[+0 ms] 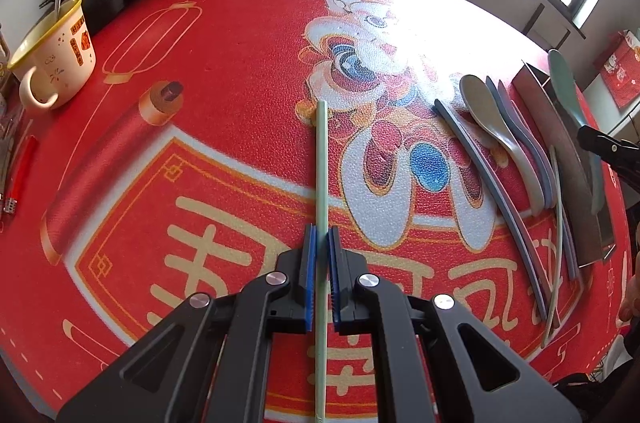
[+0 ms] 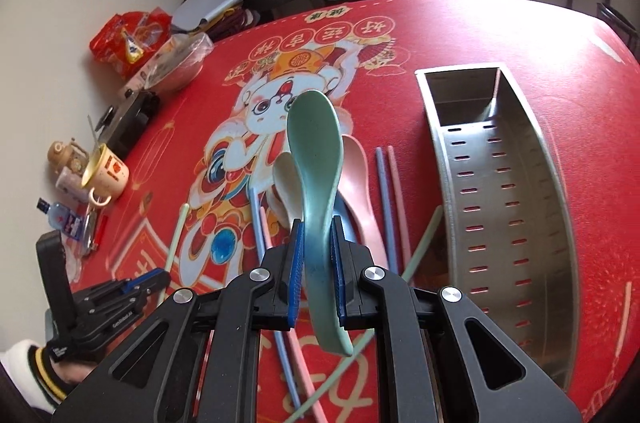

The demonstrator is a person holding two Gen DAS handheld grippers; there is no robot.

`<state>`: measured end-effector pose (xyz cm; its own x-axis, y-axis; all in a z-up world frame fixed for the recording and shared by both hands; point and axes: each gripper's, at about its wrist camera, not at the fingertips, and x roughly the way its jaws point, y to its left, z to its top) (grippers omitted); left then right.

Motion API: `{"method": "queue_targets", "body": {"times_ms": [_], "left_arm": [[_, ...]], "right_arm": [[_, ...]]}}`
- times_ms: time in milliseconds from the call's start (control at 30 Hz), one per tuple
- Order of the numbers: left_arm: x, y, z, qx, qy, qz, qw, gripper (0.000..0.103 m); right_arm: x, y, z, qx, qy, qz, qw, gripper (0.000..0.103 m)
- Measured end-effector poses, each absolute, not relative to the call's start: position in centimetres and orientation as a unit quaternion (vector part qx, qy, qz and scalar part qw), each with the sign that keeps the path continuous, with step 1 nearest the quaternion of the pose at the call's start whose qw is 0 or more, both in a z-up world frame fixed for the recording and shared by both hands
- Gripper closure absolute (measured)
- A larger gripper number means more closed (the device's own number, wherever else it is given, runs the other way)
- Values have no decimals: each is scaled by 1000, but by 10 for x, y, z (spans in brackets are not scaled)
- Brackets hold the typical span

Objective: Organize utensils
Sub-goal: 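Grasp the green spoon with the right tool while the left tool holds the chopstick, then carry the green spoon into the steel tray and open the right tool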

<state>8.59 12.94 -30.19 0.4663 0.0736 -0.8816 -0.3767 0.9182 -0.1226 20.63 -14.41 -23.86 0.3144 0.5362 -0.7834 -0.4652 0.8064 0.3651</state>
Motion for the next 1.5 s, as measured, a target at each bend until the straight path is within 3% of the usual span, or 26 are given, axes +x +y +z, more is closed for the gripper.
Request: {"method": "queue_targets", "body": {"times_ms": [467,867,1500], "left_arm": [[95,130,-299,-162,520,149,826,97],[113,98,-265,-177,494,132,841,97],[124,68,-249,-212,464,108,854,97]], "right_arm": [[214,-216,-236,83,483,272,828,90],[221,-258,-263,100,515,221,822,90],[235,-242,-274,-64,546,194,813,91]]}}
